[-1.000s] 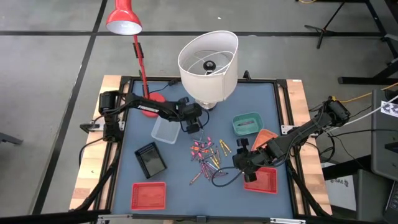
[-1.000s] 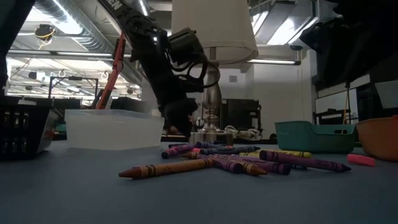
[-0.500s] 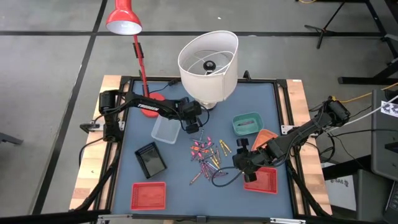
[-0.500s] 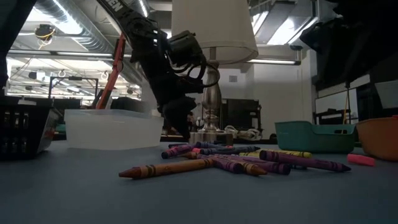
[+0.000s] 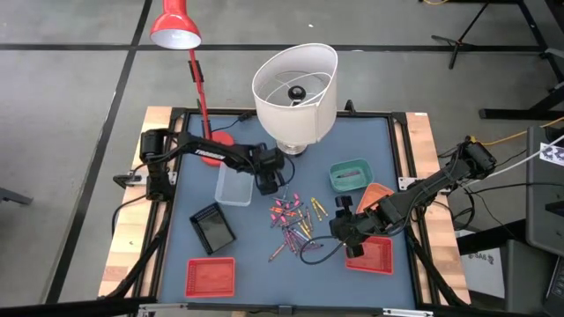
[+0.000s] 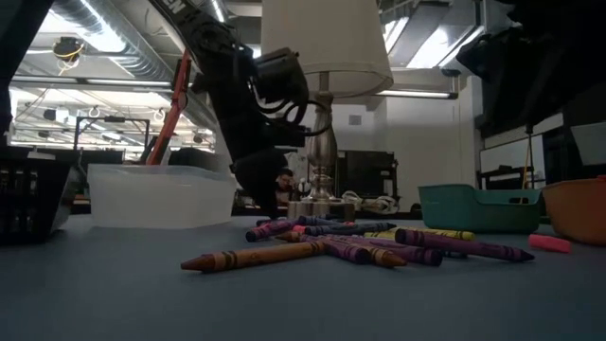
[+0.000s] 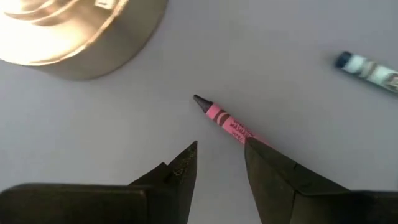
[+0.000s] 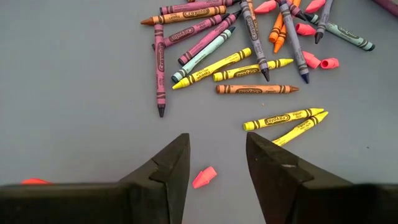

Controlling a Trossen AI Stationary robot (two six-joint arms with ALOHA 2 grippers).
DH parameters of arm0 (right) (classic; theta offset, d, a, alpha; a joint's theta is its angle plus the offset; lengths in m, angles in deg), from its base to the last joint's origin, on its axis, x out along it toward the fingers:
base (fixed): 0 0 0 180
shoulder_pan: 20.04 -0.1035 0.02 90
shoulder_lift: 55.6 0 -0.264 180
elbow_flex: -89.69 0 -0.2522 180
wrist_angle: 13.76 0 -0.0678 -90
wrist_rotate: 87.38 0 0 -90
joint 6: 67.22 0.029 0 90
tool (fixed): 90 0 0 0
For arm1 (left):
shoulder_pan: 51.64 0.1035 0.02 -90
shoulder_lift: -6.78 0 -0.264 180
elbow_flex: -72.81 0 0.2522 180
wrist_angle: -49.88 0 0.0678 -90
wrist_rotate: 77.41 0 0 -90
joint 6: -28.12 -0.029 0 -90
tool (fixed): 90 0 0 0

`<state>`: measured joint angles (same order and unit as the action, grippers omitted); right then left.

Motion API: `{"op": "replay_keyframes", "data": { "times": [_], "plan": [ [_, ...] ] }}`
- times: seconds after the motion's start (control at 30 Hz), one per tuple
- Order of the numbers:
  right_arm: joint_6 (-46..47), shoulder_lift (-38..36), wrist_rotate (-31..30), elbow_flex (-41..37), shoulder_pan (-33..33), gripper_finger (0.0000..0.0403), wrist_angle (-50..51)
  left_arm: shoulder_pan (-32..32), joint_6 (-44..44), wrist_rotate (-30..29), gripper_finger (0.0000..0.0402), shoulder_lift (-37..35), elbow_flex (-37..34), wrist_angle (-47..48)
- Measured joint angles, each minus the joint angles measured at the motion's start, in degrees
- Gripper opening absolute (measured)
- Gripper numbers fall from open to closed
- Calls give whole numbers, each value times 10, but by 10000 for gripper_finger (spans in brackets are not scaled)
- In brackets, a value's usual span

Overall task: Sort crayons
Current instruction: Put the violet crayon into the green bin

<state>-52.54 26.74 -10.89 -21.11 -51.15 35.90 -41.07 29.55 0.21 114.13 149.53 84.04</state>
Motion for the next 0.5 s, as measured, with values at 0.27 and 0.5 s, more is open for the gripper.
{"op": "replay_keyframes", "data": {
  "times": [0.27,0.5],
  "plan": [
    [0,0,0,0,0,156,0,-6,45,1,123,0,0,-9],
    [0,0,0,0,0,156,0,-6,100,3,123,0,0,-22]
  ]
}}
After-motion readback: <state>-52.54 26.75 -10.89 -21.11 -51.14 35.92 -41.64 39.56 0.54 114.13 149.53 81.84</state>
